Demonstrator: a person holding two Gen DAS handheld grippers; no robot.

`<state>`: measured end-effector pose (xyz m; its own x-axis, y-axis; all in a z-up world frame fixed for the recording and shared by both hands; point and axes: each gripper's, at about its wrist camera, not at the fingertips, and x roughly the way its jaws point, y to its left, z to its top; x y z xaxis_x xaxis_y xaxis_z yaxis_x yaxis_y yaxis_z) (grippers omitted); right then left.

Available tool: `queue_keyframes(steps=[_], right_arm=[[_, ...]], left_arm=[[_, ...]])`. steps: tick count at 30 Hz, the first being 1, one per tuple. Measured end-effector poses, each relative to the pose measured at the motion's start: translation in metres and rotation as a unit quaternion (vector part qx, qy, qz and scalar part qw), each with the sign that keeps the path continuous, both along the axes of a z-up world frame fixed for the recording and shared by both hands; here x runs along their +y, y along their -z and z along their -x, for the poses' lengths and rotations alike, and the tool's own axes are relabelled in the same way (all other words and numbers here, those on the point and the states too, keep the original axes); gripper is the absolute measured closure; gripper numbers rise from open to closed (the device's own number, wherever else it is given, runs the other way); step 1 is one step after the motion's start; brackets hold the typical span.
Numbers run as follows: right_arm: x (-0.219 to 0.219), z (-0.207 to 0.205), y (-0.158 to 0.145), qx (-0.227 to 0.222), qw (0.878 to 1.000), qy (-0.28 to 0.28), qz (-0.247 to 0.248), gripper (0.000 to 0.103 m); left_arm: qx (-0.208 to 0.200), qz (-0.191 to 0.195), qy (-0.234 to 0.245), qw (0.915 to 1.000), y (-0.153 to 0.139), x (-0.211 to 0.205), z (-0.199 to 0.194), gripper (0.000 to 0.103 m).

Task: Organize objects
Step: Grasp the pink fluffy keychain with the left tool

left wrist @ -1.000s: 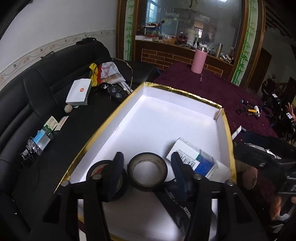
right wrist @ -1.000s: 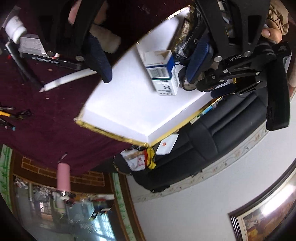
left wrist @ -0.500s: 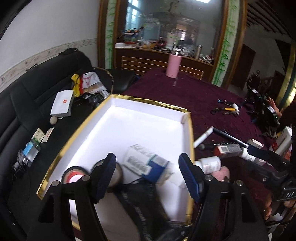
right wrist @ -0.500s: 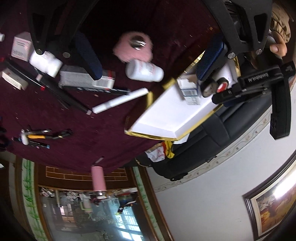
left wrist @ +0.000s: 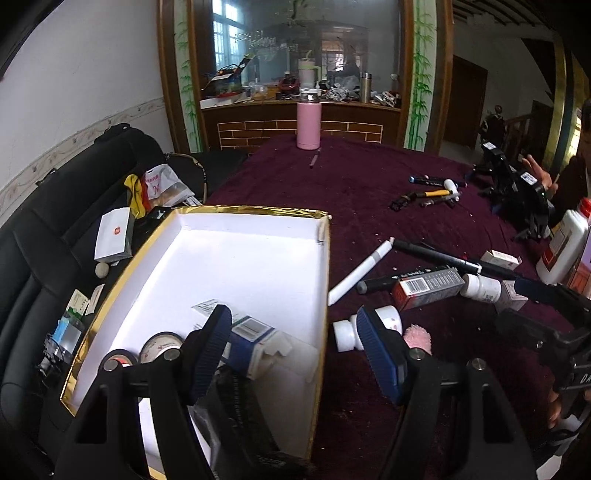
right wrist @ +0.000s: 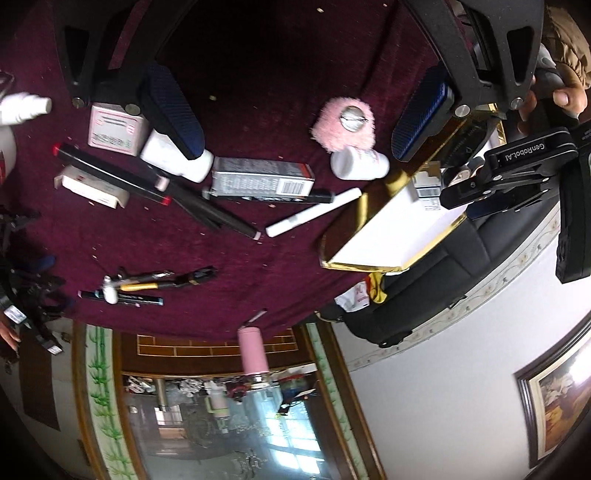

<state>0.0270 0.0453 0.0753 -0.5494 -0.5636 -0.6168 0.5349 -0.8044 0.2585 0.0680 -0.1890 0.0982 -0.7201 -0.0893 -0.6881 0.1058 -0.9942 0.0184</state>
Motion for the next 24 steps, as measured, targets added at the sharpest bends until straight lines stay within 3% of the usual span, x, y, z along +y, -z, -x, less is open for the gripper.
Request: queue_keyframes(steps=[11, 18, 24], right_arm=[[0.037, 0.007, 0.011, -0.019, 0.999, 0.049, 0.002, 0.000], [0.039, 0.008, 0.011, -0.020, 0.998, 0.051, 0.005, 0.000], [0.039, 0.007, 0.009, -0.017, 0.999, 0.052, 0.003, 0.000]], left_arm=[[-0.006, -0.013, 0.030, 0.9994, 0.003, 0.026, 0.000, 0.033], [-0.024, -0.030, 0.057, 0.9976, 0.014, 0.056, 0.009, 0.034], [-0.041, -0.020, 0.074, 0.9962, 0.027, 0.077, 0.013, 0.034]])
